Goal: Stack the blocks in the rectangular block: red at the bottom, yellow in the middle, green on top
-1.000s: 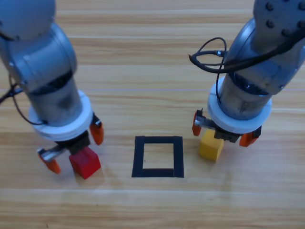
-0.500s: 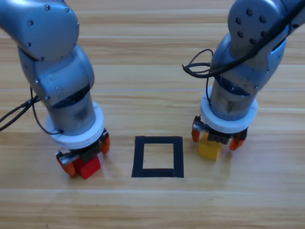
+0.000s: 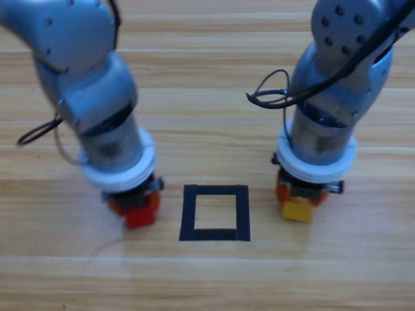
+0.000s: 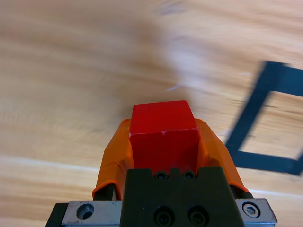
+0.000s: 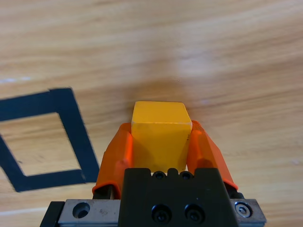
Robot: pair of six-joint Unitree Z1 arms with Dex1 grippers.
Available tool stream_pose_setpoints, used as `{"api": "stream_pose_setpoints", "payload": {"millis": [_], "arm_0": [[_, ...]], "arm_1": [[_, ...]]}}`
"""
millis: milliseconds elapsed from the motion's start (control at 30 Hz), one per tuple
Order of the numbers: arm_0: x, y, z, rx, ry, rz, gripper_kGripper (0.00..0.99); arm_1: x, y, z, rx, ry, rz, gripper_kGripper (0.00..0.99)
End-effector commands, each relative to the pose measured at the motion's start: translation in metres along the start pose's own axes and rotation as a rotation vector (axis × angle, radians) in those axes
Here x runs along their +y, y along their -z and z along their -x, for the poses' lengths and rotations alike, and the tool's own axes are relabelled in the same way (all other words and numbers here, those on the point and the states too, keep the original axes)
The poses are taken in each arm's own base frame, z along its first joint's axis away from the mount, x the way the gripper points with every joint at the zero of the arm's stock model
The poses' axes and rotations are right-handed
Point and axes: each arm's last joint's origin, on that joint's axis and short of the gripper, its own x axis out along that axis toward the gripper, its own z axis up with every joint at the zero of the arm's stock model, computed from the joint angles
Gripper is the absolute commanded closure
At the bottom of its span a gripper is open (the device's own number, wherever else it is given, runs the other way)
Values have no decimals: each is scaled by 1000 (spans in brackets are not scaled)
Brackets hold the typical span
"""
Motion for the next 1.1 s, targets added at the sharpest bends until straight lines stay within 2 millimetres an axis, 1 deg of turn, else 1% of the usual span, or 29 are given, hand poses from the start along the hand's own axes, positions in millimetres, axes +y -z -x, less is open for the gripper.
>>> {"api": "stream_pose_setpoints", "payload": {"millis": [33,100,167,233,333,400,467,700,933,1100], "arm_0": [[-31,12,-7,15,20,-218,939],[-43,21,-5,10,41,-298,939],[-52,26,-7,13,49,-357,939],[-63,31,-12,20,47,-416,939],[-78,40,-16,31,32,-480,939],[-89,45,-18,38,14,-518,939],[-93,48,-20,42,7,-537,939],[-103,48,-28,39,-13,-518,938],[-113,45,-34,13,-25,-408,933],[-113,43,-30,-3,-23,-323,932]], "arm_1": [[-31,-2,65,-24,5,63,786],[-40,1,82,-37,-15,86,786],[-48,5,92,-44,-29,108,786],[-50,8,95,-29,-43,131,786],[-52,10,93,-6,-44,132,786],[-55,11,97,-13,-51,139,786],[-56,12,99,-17,-54,146,786],[-55,12,97,-11,-50,149,786],[-54,11,94,-8,-45,157,786],[-52,10,91,-4,-40,161,786]]}}
